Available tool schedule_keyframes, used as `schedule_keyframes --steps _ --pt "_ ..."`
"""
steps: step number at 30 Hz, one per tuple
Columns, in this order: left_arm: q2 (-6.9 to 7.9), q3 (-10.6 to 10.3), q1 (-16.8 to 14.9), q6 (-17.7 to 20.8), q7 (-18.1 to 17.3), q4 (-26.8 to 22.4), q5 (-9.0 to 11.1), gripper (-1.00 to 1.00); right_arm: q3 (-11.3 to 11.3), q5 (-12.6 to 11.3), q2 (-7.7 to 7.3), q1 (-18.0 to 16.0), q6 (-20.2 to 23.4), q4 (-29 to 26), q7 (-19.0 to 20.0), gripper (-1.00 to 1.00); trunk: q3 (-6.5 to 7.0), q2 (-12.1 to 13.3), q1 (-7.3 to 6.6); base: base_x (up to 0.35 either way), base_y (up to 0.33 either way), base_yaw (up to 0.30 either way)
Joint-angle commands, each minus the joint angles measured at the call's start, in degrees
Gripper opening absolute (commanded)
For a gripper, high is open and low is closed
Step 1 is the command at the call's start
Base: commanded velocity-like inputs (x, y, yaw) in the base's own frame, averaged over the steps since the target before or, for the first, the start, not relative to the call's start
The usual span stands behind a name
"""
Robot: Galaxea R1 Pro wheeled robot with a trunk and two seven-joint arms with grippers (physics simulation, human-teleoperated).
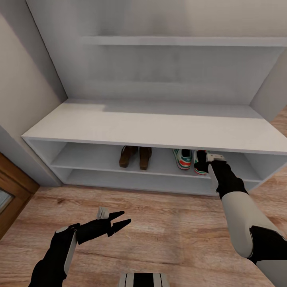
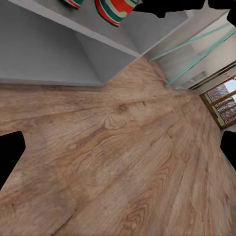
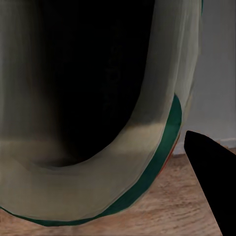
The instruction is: Pick up the two gym shoes and the two sandals from the corridor floor and place them onto the hallstand (shoe rack) in the corridor, making sure they are on the rack and not on the floor. Arrange them so the two gym shoes are next to each other and the two sandals are next to each other.
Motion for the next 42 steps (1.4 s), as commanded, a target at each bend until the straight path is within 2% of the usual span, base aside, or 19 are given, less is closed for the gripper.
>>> schedule_keyframes --steps 1,19,42 --pt "-0.08 0.2 0.0 0.6 -0.4 -0.1 -0.4 1.00 -0.1 0.6 0.02 0.0 -0.6 1.0 0.2 -1.00 -0.04 0.0 -0.01 0.011 0.000 0.000" --pt "-0.08 0.2 0.0 0.6 -0.4 -0.1 -0.4 1.00 -0.1 0.7 0.02 0.0 -3.4 6.0 0.2 -1.00 -0.04 0.0 -0.01 0.007 0.000 0.000" --pt "-0.08 0.1 0.0 0.6 -0.4 -0.1 -0.4 1.00 -0.1 0.7 -0.32 0.0 -3.5 6.5 0.2 -1.00 -0.04 0.0 -0.01 0.079 -0.040 0.000"
